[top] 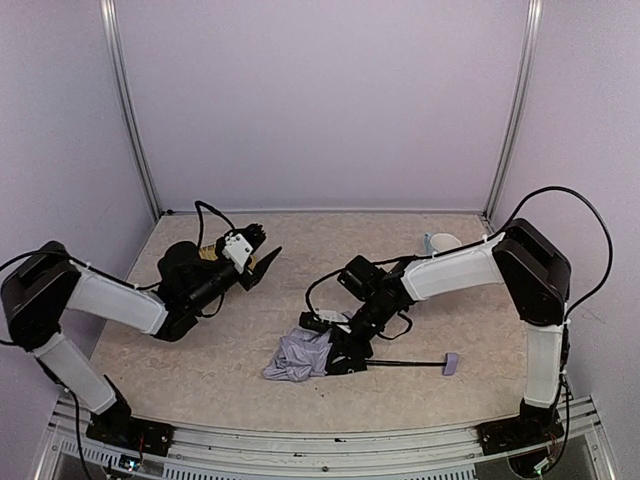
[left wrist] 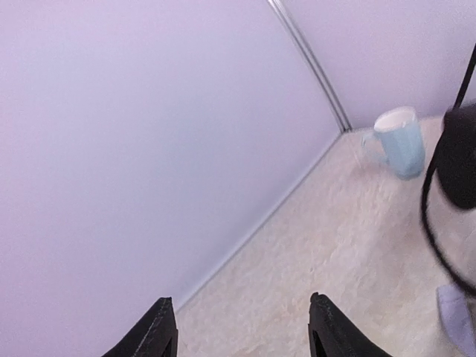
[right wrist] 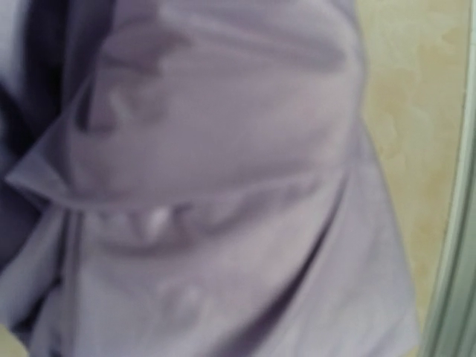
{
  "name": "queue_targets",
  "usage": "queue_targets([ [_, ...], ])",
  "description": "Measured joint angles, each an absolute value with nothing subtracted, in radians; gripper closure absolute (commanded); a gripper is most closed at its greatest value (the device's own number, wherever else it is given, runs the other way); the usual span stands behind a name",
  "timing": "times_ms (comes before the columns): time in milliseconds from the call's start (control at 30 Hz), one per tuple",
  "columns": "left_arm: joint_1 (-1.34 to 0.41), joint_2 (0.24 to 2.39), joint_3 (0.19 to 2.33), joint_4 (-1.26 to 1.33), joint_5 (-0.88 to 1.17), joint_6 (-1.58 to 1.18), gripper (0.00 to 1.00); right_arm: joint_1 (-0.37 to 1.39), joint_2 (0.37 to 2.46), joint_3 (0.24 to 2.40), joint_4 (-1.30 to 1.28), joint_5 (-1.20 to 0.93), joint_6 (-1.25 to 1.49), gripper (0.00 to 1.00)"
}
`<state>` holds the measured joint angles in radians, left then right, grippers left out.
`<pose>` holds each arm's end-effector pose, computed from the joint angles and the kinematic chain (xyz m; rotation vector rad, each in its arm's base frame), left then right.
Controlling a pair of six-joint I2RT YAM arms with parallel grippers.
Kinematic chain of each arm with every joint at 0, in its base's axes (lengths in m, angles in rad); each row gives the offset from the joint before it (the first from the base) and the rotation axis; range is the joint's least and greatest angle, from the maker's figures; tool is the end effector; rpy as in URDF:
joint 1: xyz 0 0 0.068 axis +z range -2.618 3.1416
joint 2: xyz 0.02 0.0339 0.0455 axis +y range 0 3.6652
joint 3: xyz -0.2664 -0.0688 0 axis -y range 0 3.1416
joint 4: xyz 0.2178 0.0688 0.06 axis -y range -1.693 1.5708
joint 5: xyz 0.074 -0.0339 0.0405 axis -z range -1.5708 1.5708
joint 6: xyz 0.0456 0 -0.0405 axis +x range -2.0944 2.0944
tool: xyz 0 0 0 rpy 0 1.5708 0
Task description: Put away the umbrella
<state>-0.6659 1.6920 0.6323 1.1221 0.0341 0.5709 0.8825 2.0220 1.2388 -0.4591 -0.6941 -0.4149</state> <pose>0.2589 -0.2053 0.2248 0.8972 1.2137 -0.1020 0.2112 0.3028 0.1389 -1.8178 2.1209 1.0881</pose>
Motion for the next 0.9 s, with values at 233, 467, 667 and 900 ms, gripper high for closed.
queue_targets([
  [233,-0.862,1.247,0.558,0.74,0.16,0.578,0.01,0.822,2.1,1.308,-0.535,-0.836,-0.399,1.0],
  [467,-1.03,1.336,0.547,0.379,0.159,0.686,0.01,0.796,2.154,1.37,-0.611,-0.912,-0.408,1.0],
  [667,-1.029,1.466,0.548,0.379,0.146,0.794,0.01,0.782,2.204,1.428,-0.689,-0.962,-0.439,1.0],
  [900,-1.026,1.649,0.625,0.352,0.127,0.851,0.06,0.773,2.233,1.465,-0.739,-0.991,-0.456,1.0],
])
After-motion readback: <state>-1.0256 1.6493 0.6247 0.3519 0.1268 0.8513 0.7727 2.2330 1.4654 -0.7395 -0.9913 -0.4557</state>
